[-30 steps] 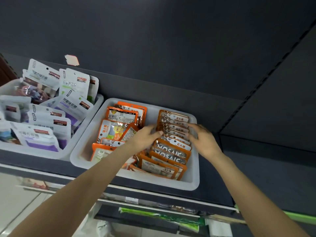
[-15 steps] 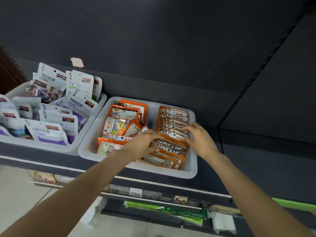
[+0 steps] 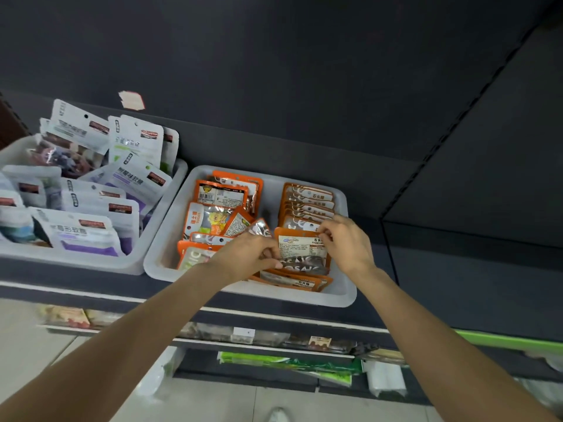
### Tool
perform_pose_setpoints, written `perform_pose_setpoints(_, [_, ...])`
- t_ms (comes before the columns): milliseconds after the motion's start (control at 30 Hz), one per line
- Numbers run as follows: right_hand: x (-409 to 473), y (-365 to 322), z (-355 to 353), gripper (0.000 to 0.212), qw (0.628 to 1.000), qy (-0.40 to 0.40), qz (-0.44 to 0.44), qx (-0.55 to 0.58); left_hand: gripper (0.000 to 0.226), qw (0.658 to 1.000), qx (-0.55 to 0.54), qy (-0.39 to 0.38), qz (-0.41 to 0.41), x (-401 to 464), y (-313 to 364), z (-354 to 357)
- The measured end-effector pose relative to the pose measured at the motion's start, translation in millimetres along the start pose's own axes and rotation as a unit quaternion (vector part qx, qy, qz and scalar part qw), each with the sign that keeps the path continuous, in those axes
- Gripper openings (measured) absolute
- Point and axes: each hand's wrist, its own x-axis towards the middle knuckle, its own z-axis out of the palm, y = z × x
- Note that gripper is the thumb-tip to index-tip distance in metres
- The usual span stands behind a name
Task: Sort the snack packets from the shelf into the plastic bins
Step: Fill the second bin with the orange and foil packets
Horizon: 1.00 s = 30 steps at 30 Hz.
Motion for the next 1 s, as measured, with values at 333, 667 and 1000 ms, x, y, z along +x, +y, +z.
perform_pose_setpoints(333, [4.9,5.3,-20.7,0.009,0.984,0.049,0.104,0.137,0.041,0.99,-0.077,0.117,-0.031,27.0,15.1,-3.4])
perform_pose_setpoints(667, [15.4,-10.2,-28.9,0.013,0.887,-0.025,0.196,0.417,0.06,0.992,-0.077,0.096,0.002,52.1,56.5,12.3])
perform_pose_setpoints(1000, [9.1,5.7,-19.7,0.066,0.964,-0.056,0.066,0.25,0.015,0.976,-0.214,0.033,0.03,52.8,18.7,-6.5])
